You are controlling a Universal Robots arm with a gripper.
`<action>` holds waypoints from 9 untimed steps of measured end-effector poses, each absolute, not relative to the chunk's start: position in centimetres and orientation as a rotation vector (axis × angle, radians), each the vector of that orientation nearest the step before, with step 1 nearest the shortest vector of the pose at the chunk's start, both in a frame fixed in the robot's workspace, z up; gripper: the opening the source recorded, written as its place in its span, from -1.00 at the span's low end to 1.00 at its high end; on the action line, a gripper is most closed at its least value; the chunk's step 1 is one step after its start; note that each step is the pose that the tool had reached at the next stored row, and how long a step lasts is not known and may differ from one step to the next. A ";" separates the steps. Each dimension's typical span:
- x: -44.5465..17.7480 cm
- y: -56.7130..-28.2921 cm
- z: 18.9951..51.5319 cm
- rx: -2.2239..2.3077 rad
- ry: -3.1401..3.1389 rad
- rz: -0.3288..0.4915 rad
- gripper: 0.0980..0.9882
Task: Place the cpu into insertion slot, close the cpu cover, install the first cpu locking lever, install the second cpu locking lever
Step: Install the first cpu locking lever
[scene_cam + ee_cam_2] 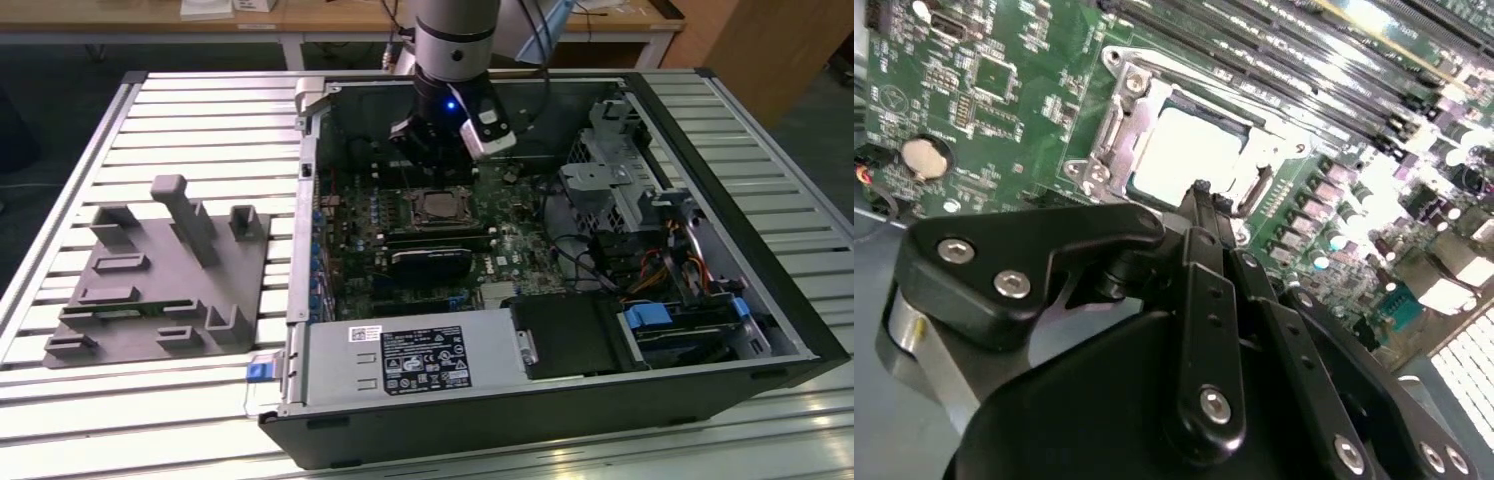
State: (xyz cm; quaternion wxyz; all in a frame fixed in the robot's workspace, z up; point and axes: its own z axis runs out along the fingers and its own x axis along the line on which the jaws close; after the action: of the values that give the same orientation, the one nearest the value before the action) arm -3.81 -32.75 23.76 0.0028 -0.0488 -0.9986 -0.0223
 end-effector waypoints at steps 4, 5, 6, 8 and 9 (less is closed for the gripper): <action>-4.8 -32.7 23.8 -0.153 -3.131 -0.070 -0.98; -5.3 -32.7 23.8 -0.153 -3.131 -0.070 -0.98; -5.6 -32.7 23.8 -0.153 -3.131 -0.070 -0.98; -6.1 -32.7 23.8 -0.153 -3.131 -0.070 -0.98; -6.3 -32.7 23.8 -0.153 -3.131 -0.070 -0.98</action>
State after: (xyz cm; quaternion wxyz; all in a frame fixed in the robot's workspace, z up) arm -6.29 -32.75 23.76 0.0028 -0.0488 -0.9986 -0.0223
